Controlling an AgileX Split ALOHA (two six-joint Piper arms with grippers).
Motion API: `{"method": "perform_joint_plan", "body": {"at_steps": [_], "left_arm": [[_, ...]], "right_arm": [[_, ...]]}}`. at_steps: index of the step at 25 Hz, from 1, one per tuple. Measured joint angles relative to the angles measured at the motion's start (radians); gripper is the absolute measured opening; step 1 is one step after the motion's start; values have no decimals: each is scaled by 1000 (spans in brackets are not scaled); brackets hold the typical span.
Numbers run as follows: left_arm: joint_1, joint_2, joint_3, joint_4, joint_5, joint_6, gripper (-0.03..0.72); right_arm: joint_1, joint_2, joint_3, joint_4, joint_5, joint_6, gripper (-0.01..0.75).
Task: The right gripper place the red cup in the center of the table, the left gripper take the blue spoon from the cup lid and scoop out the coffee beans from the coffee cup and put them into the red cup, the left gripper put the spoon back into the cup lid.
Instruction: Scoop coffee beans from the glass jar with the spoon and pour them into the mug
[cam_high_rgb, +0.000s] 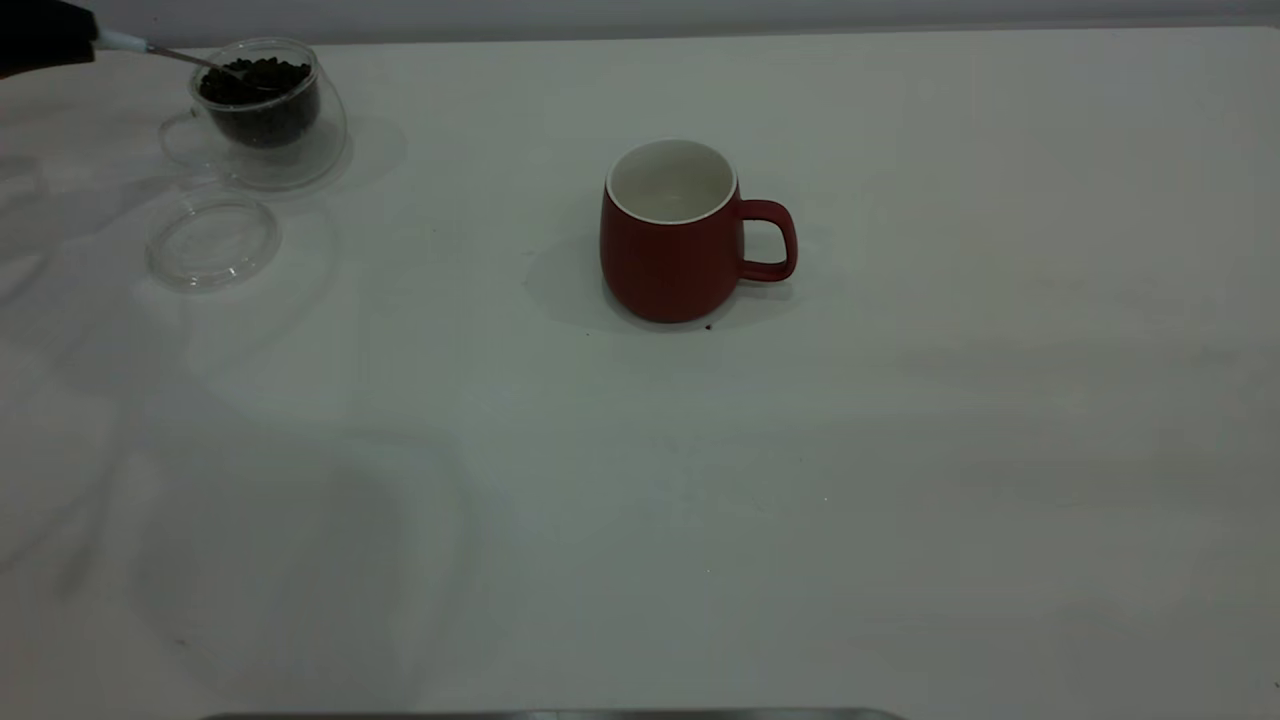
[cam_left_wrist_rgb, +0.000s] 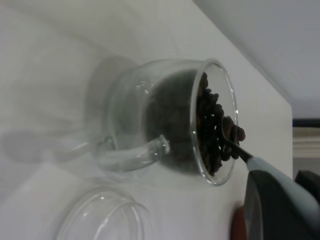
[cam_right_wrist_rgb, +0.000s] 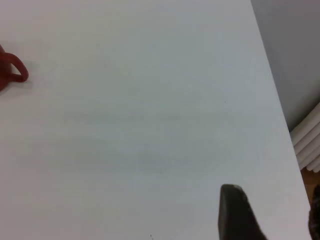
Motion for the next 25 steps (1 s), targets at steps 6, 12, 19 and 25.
{"method": "perform_joint_plan", "body": {"at_steps": [6,12,19,25], "left_arm": [[43,0,0,-1,12,-1,127],[59,0,0,-1,72,-1,127],[67,0,0,-4,128,1,127],[67,0,0,-13,129,2,127]], "right_arm": [[0,0,0,0,0,0,384],[0,0,0,0,0,0,384],[0,0,0,0,0,0,384],[0,0,0,0,0,0,384]]}}
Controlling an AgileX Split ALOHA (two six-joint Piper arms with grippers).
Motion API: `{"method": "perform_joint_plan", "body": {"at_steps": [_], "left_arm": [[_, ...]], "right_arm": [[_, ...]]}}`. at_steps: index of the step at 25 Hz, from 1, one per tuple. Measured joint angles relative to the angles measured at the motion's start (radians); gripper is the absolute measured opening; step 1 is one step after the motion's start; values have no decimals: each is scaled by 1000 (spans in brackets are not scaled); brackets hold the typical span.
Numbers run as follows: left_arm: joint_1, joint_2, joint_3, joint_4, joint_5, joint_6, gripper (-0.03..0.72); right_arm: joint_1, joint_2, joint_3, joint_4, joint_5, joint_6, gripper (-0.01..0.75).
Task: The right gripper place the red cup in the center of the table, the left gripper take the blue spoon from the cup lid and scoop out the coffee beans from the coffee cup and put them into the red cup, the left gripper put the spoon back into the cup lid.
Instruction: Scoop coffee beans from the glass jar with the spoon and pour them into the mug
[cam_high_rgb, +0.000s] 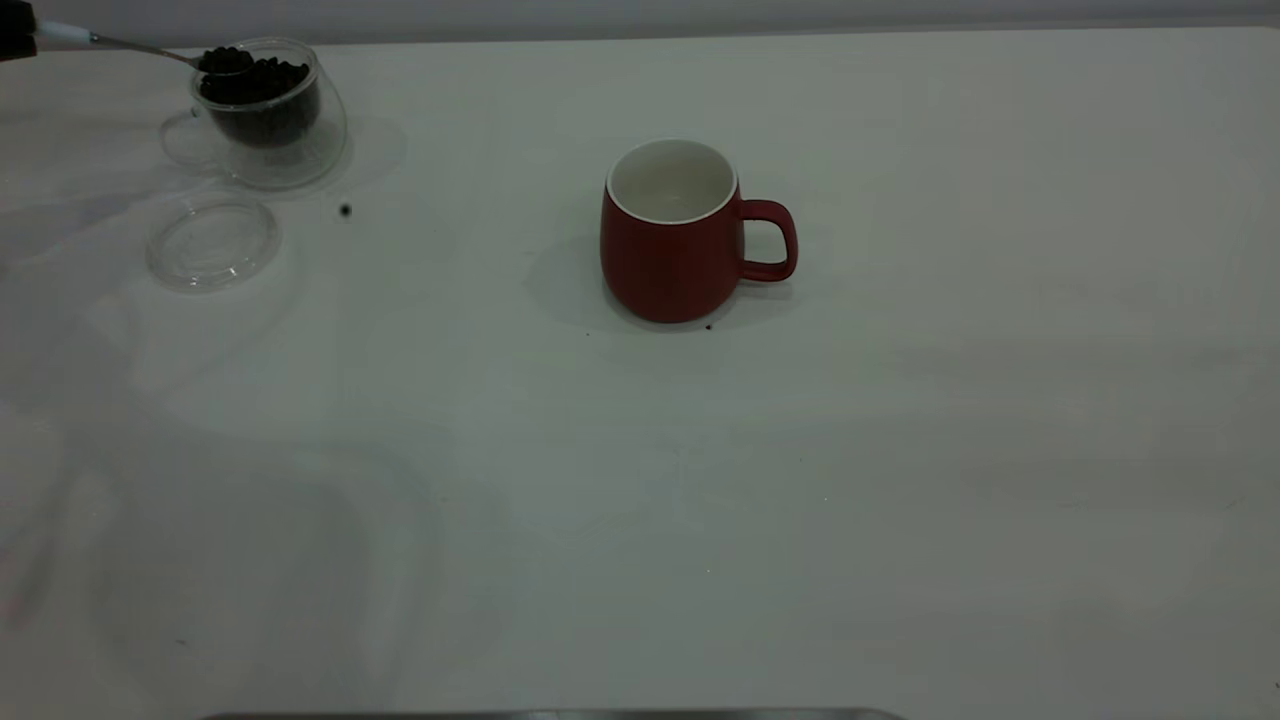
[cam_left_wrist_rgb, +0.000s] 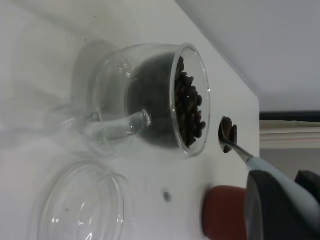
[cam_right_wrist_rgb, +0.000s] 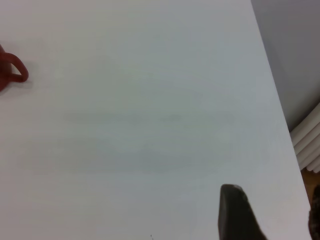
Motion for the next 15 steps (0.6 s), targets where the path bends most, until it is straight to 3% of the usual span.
{"method": "perform_joint_plan", "body": {"at_steps": [15], "left_arm": [[-1,0,0,-51,2,16,127]], "right_arm": [[0,0,0,0,0,0,384]]}}
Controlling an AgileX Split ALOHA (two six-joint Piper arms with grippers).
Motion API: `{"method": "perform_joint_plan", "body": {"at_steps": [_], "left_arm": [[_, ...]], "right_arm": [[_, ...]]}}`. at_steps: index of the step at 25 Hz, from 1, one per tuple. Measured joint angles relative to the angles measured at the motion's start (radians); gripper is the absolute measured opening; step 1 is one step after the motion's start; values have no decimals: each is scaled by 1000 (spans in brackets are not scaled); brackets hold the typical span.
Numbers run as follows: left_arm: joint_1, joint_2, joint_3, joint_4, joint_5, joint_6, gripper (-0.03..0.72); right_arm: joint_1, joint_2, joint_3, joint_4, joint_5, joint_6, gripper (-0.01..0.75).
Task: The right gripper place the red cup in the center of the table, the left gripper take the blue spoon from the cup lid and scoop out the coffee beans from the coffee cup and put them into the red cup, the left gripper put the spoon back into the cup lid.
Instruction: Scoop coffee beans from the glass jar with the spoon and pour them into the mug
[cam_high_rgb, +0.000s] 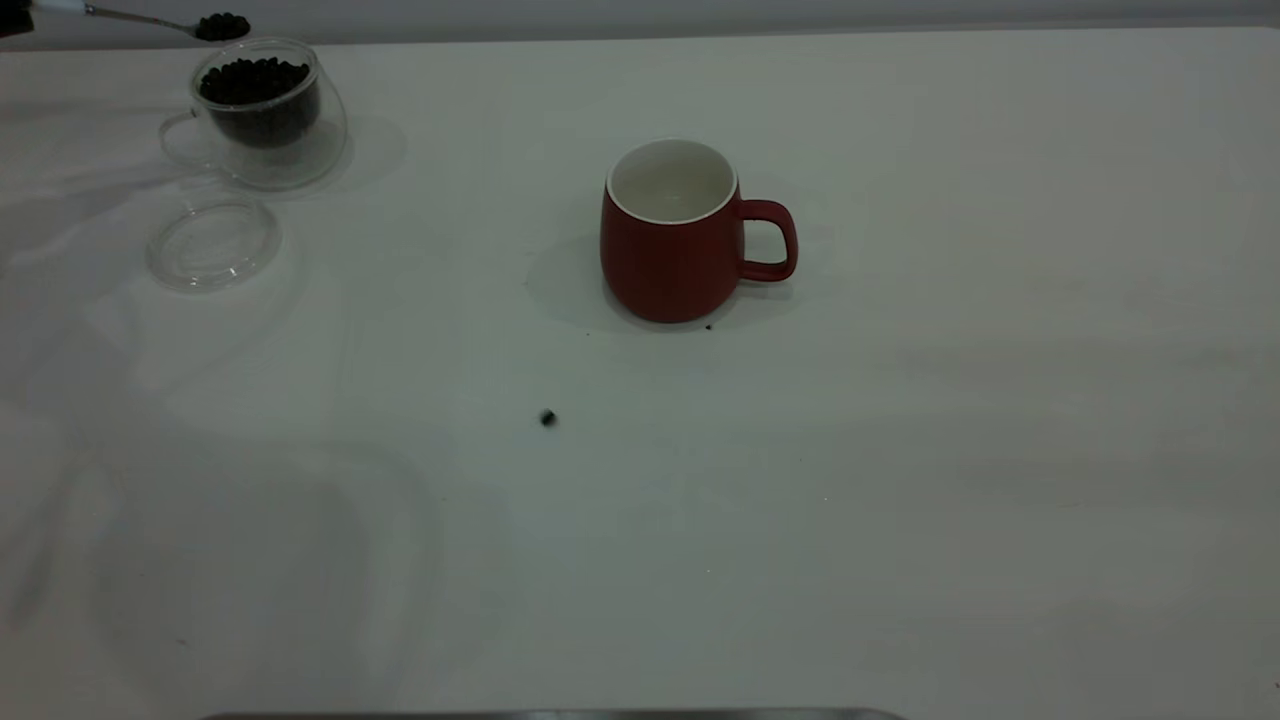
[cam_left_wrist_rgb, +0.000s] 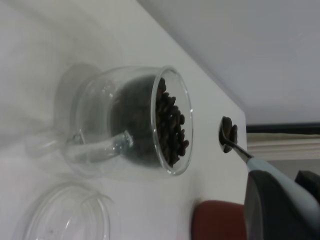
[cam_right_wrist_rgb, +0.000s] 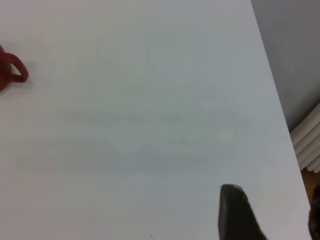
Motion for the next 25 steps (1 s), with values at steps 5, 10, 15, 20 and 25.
{"method": "perform_joint_plan", "body": {"at_steps": [5,10,15,20,25], "left_arm": [[-29,0,0,39,1,-13,127],[-88,0,0,40,1,-18,127],[-144,0,0,40,1,-23,127],[-197,0,0,39,1,-30,127],[-247,0,0,37,1,-34,127]], "right_arm": [[0,0,0,0,0,0,384],[0,0,0,0,0,0,384],[0,0,0,0,0,0,384],[0,0,0,0,0,0,384],[0,0,0,0,0,0,384]]}}
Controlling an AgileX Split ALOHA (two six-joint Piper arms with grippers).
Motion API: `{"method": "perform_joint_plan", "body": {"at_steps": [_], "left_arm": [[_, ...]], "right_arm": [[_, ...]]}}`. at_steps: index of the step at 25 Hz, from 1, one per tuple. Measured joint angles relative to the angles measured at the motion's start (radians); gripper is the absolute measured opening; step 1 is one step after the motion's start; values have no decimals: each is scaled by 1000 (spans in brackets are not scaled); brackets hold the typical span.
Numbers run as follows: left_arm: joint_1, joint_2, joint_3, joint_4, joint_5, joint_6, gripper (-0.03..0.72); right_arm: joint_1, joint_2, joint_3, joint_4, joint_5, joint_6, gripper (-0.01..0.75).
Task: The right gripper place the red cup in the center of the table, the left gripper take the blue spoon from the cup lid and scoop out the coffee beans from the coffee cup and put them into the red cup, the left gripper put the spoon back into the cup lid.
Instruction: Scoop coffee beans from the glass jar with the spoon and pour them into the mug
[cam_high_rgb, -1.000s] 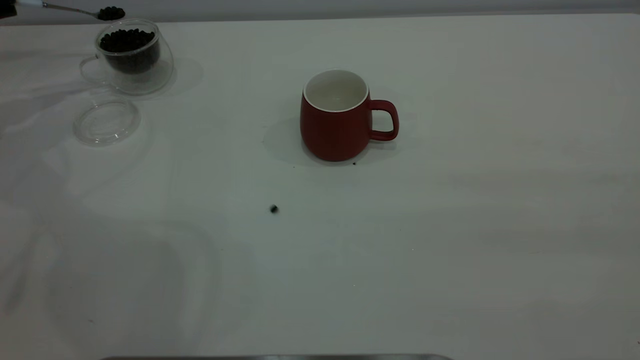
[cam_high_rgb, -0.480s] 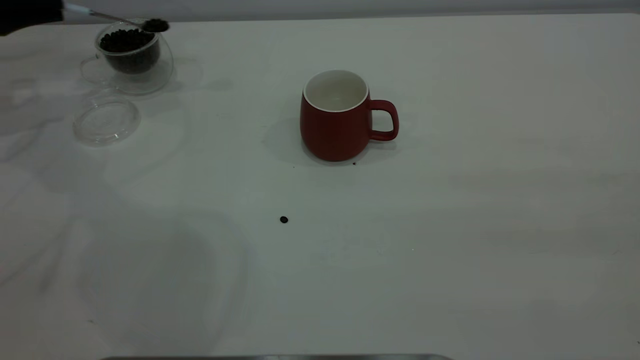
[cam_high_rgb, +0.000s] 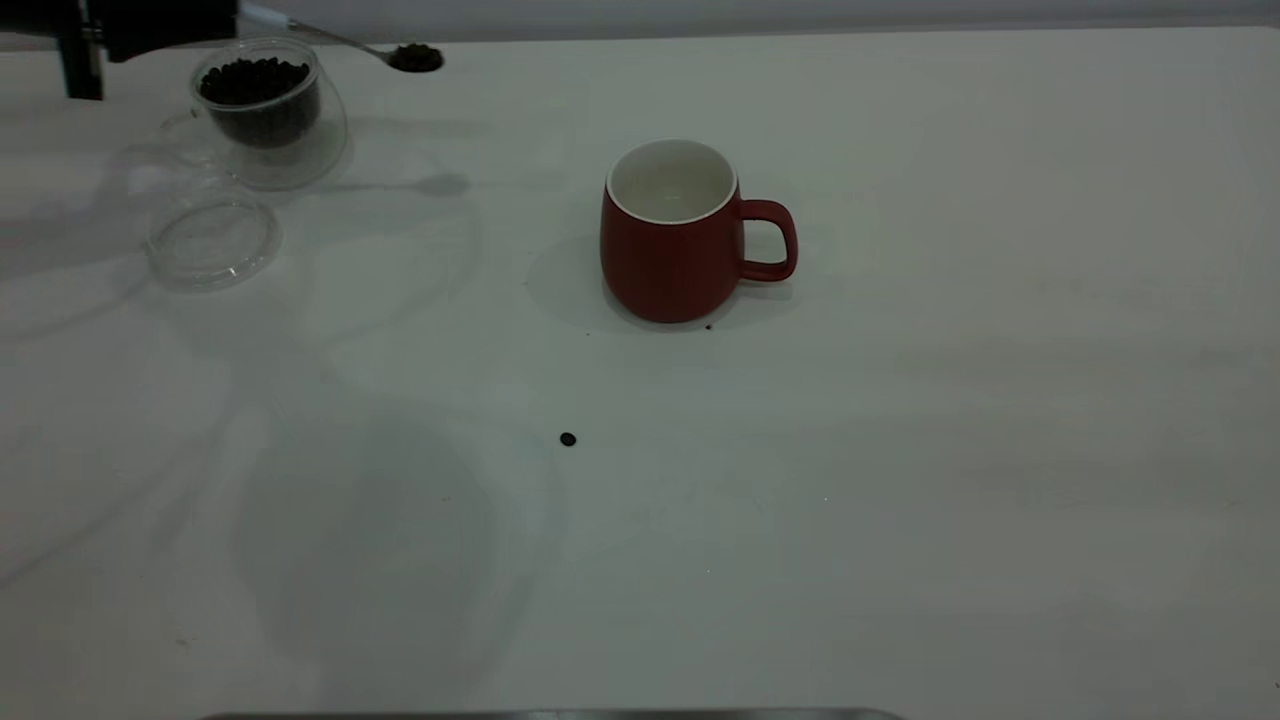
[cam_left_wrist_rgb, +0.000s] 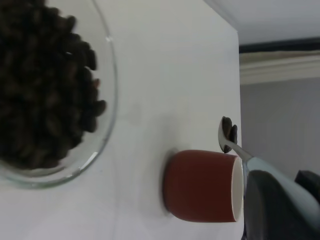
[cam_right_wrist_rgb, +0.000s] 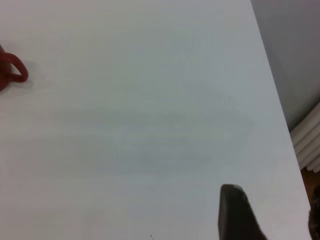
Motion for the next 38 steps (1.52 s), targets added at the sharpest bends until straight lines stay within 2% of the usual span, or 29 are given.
{"method": "perform_joint_plan", "body": {"at_steps": [21,38], "left_arm": [[-200,0,0,-30,0,-7,127],[-284,0,0,-23,0,10,127]], "right_arm": [[0,0,0,0,0,0,384],[0,0,0,0,0,0,384]]}}
